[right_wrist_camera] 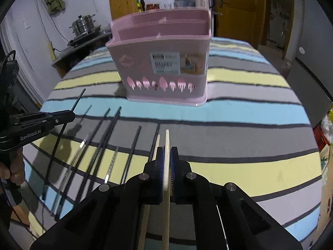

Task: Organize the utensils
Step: 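Lift both held chopsticks upright and carry them over the pink basket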

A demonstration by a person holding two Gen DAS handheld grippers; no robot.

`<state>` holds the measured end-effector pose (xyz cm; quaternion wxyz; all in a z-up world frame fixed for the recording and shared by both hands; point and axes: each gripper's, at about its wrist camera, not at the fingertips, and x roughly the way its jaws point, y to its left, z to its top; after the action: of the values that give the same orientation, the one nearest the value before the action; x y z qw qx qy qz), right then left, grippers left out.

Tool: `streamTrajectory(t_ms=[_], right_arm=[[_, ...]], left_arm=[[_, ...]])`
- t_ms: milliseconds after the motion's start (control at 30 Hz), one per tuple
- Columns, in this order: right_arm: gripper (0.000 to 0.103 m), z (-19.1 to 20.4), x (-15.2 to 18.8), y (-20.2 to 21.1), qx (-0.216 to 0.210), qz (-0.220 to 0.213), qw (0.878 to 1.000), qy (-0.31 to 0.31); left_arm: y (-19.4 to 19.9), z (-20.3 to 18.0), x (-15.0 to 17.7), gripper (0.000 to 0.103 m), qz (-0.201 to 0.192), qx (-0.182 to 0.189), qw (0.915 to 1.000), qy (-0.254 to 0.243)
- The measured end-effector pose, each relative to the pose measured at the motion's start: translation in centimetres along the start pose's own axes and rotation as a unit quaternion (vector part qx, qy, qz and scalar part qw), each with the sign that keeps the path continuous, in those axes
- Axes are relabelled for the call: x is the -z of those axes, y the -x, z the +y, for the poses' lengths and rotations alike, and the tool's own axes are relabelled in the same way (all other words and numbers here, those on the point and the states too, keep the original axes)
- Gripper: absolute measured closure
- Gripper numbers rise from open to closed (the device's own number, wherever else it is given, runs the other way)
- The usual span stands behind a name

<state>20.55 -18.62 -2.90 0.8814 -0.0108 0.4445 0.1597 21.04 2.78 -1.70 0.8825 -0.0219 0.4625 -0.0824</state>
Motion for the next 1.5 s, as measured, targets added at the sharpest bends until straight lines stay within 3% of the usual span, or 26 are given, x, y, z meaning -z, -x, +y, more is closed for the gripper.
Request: streamTrajectory(t_ms=[533,1000,1500], right_arm=[[0.097,0.9,-2.0,10.0,0.006,-0.095,0.995,0.009],[0.098,1.2,-3.8,12.7,0.003,-0.132,0.991,0.015],[0.098,1.1,-13.5,14.0,-0.018,-0.21,0.977,0.009]], left_arm=[[10.3,-1.4,-2.2,0.098,-0.09,0.016,0.9957,-0.014],[13.0,-2.6,-3.9,0.098,-0.108,0.036,0.9935,-0.007],[14.4,-4.7,-12.5,0.098,-0.146,0.066,0.987,-0.005]])
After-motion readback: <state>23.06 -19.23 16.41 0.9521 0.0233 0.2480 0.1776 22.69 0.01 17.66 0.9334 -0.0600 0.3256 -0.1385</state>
